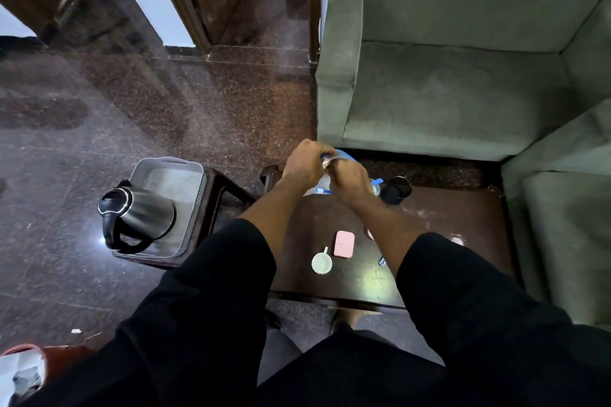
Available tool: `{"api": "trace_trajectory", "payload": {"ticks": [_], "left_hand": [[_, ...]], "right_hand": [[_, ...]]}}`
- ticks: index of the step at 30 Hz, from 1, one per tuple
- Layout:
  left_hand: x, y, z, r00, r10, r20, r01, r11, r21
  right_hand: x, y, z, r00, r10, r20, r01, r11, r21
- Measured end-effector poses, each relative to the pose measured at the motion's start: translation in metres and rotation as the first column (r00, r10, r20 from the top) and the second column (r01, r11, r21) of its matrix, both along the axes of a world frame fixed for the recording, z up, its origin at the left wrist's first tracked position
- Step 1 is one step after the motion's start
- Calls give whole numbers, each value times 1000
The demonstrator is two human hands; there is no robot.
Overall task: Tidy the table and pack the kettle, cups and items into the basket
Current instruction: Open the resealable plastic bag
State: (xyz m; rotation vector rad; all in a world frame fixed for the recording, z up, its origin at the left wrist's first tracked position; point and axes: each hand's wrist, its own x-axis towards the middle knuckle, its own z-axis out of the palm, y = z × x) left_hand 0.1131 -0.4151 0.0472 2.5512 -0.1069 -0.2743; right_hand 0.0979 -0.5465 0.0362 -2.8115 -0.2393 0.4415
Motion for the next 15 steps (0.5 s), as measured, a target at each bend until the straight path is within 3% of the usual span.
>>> {"api": "trace_trajectory", "payload": {"ticks": [3,6,15], "left_hand": [[-4,-9,-3,999,49,-2,-49,997,-55],[-7,-21,-2,996,92,-18,-94,992,-88],[-15,-45,18,996,79,-32,-83,990,-112]], "right_hand": [[-7,-17,-3,978,-205,34,195,962,193],[-9,-32,-6,954,-298,3,279,897,342],[-13,-60,6,941,-339,8,300,844,444]]}}
